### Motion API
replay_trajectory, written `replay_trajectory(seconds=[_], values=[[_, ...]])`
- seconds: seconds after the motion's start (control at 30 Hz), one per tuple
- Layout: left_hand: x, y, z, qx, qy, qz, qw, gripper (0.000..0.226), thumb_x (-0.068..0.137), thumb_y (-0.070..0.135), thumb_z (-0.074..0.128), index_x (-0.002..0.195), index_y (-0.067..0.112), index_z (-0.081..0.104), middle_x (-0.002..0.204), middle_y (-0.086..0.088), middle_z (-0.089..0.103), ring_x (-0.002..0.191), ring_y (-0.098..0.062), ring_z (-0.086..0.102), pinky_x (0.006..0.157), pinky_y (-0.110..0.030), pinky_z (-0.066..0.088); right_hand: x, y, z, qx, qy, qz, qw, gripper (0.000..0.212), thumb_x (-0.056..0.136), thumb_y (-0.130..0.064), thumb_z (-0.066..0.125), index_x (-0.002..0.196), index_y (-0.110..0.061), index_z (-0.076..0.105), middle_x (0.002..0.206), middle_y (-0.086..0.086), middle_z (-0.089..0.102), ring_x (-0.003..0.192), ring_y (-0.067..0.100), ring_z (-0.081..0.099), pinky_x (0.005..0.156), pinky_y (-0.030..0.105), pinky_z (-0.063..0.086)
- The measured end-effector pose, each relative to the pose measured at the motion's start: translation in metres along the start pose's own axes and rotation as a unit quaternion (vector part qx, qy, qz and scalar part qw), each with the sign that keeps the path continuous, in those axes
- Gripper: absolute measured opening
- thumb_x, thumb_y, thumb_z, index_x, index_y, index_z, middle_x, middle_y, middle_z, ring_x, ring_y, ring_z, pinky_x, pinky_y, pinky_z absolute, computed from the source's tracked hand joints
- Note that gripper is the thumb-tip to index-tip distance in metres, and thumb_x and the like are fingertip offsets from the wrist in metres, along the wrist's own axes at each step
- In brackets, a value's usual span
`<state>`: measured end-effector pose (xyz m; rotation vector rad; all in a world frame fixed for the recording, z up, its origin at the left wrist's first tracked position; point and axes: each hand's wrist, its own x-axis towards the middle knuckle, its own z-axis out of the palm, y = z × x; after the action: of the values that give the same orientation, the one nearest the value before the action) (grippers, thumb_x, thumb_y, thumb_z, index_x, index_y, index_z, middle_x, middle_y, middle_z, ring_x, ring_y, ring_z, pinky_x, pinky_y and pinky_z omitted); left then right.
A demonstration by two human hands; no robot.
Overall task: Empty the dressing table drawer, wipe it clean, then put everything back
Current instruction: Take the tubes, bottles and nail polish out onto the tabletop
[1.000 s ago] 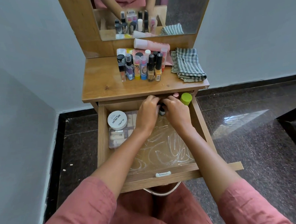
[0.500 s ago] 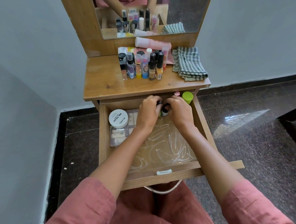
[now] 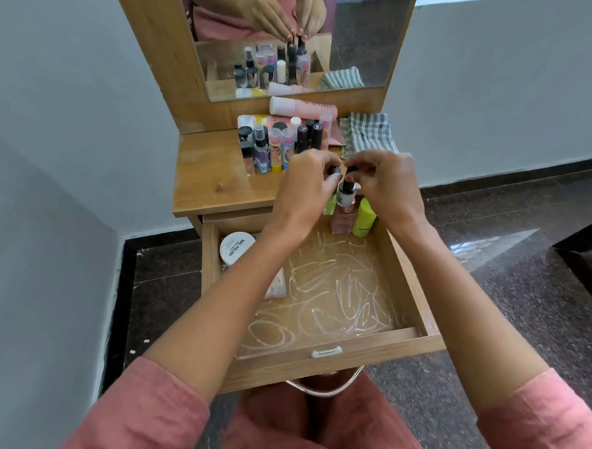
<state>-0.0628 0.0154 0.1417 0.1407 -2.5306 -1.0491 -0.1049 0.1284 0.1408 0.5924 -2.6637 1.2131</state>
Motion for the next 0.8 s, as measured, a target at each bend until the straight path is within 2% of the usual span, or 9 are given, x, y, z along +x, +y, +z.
replay_trajectory(seconds=[0.13, 0.37, 0.53, 0.8], values=[[0.021, 0.004, -0.003, 0.017, -0.002, 0.003, 1.0, 0.022, 0.083, 0.008, 0.063, 0.105, 0.004, 0.067, 0.102, -0.011, 0.069, 0.091, -0.018, 0.063, 0.083, -0.028, 0.051, 0.02, -0.003, -0.003, -0.003, 0.016, -0.006, 1.0, 0.024, 0.079, 0.008, 0.059, 0.098, -0.003, 0.07, 0.094, 0.014, 0.072, 0.084, 0.02, 0.067, 0.081, 0.026, 0.053], [0.049, 0.005, 0.002, 0.047, 0.002, 0.019, 0.999, 0.021, 0.084, 0.009, 0.062, 0.104, 0.004, 0.067, 0.1, -0.012, 0.07, 0.088, -0.021, 0.065, 0.081, -0.034, 0.053, 0.045, 0.0, -0.001, -0.014, 0.031, -0.013, 0.999, 0.028, 0.079, 0.009, 0.055, 0.099, -0.004, 0.07, 0.097, 0.013, 0.071, 0.087, 0.02, 0.067, 0.083, 0.027, 0.053], [0.063, 0.001, 0.008, 0.1, 0.013, 0.029, 0.994, 0.02, 0.084, 0.013, 0.063, 0.103, 0.011, 0.068, 0.106, -0.008, 0.068, 0.095, -0.022, 0.063, 0.082, -0.037, 0.052, 0.058, 0.006, 0.004, -0.007, 0.028, -0.007, 1.0, 0.025, 0.079, 0.008, 0.058, 0.098, -0.002, 0.07, 0.097, 0.015, 0.071, 0.088, 0.022, 0.067, 0.083, 0.026, 0.053], [0.073, -0.004, 0.015, 0.17, 0.024, 0.047, 0.984, 0.021, 0.086, 0.013, 0.062, 0.105, 0.008, 0.068, 0.101, -0.01, 0.069, 0.103, -0.025, 0.054, 0.086, -0.035, 0.046, 0.066, 0.014, 0.014, -0.018, 0.008, 0.0, 1.0, 0.024, 0.078, 0.005, 0.059, 0.098, -0.002, 0.07, 0.099, 0.015, 0.071, 0.09, 0.025, 0.067, 0.087, 0.035, 0.053]])
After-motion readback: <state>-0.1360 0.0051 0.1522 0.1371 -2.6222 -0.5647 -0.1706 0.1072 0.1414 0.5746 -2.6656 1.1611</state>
